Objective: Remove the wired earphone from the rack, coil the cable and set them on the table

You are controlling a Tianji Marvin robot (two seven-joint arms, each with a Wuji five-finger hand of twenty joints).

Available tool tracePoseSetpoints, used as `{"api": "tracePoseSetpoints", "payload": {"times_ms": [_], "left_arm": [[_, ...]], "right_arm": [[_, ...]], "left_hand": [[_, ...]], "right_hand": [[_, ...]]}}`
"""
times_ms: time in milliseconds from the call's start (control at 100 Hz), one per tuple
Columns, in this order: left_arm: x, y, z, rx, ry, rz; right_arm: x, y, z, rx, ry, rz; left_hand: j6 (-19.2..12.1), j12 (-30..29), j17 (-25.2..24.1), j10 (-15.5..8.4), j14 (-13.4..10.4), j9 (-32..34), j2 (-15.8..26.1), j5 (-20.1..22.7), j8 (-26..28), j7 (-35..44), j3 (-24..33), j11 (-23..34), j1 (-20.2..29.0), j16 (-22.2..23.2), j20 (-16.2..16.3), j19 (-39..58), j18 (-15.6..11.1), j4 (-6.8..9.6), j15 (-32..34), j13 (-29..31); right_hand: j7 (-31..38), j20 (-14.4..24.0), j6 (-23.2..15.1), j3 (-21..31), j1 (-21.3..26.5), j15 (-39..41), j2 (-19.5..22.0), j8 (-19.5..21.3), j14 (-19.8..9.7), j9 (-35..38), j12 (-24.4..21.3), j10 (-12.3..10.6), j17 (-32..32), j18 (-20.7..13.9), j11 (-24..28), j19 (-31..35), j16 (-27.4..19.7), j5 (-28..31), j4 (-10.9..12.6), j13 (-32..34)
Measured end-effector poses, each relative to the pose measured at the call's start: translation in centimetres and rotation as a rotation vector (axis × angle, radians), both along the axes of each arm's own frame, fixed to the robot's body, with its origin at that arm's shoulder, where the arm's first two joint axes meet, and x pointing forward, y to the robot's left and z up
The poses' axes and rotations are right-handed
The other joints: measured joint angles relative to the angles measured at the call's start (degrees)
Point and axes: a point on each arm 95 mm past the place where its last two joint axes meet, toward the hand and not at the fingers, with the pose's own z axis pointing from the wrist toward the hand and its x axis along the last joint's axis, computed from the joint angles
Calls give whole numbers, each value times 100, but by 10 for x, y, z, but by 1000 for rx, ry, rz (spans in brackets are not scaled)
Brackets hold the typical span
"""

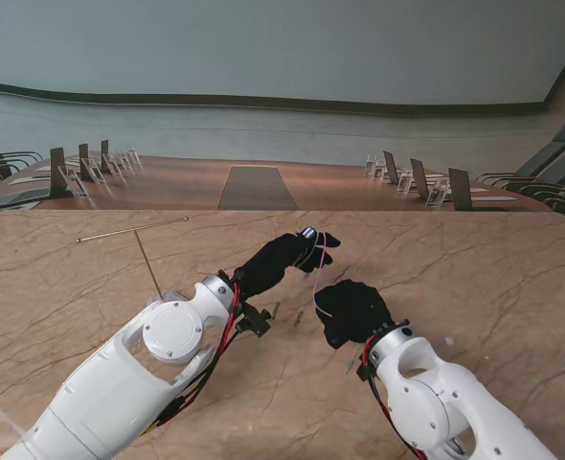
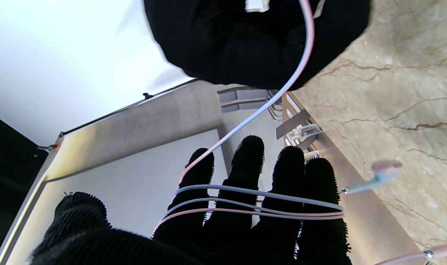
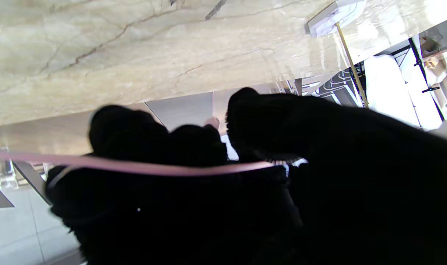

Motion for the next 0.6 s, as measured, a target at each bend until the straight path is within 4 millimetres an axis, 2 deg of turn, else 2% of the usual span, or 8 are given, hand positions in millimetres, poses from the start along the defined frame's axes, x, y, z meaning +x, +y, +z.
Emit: {"api": "tracePoseSetpoints", "payload": {"times_ms": [140, 170, 180, 270, 280, 340, 390, 600], "left_arm": [[0, -1, 2, -9, -2, -4], [0, -1, 2, -11, -2, -6], [0, -1, 3, -11, -2, -6], [-1, -3, 3, -13, 0, -16], [-1, -3, 3, -13, 0, -17], [-2, -5, 4, -15, 1, -24], [-2, -6, 4, -18, 4, -28], [-4, -11, 5, -23, 8, -44]], "right_arm": [[2, 6, -12, 20, 27, -7], [3, 7, -13, 20, 31, -7], [3, 8, -14, 19, 32, -7], [4, 12, -18, 14, 48, -4], [5, 13, -18, 14, 50, -3], [6, 17, -22, 4, 65, 3], [6, 20, -24, -4, 76, 9], [9, 25, -41, -48, 123, 5]], "left_hand": [[-81, -1, 0, 0, -1, 0, 0, -11, 0, 0, 0, 0, 0, -2, 0, -3, 0, 0, 0, 0], [-115, -2, 0, 0, -1, 0, 0, -57, 18, 0, 0, 0, 0, -2, 0, -5, 0, 0, 0, 0], [-147, -2, 0, 0, -1, 0, 0, -82, 14, 0, 0, 0, 0, -2, 0, -5, 0, 0, 0, 0], [-196, -2, 0, 0, -1, -5, 0, -79, 18, -1, 0, 0, 0, -2, -1, -30, 0, 0, 0, 0], [-198, -2, 0, 0, -1, -5, 0, -79, 18, -1, 0, 0, 0, -2, -1, -31, 0, 0, 0, 0], [-200, -2, 0, -1, -1, -5, 0, -79, 18, -1, 0, 0, 0, -2, -1, -43, 1, 0, 0, 0], [-214, -2, 0, -1, -1, -11, 0, -159, 44, -1, 0, 0, 0, -2, -2, -46, 1, 0, 0, 0], [-240, -2, 6, -2, -1, -53, 0, -291, 46, -1, 0, -1, 0, -2, -2, -49, 1, 0, -1, 0]], "right_hand": [[2, -4, 0, 0, 4, -60, -29, -104, 19, -1, -96, 17, -105, 10, -58, -21, 0, 35, -23, -55], [2, -4, 0, 1, 45, -68, -29, -116, 21, -4, -96, 21, -125, 13, -66, -21, 0, 35, -96, -59], [2, -4, 1, 0, 54, -75, -29, -126, 22, -14, -96, 26, -138, 15, -66, -21, 0, 35, -196, -63], [2, -5, 1, 1, 59, -95, -28, -126, 42, -74, -96, 57, -220, 22, -68, -23, 0, 35, -213, -125], [2, -5, 1, 7, 62, -95, -22, -126, 42, -76, -96, 57, -221, 22, -68, -23, 0, 35, -297, -125], [2, -6, 1, 9, 65, -95, 32, -126, 54, -121, -96, 75, -264, 23, -68, -25, 0, 35, -339, -174], [2, -6, 1, 12, 69, -95, 171, -106, 55, -167, -91, 82, -296, 23, -37, -25, 0, -27, -567, -204], [0, 48, 1, 13, 123, -84, 470, 54, 71, -297, -24, 125, -391, 23, 64, -27, 59, -198, -945, -292]]}}
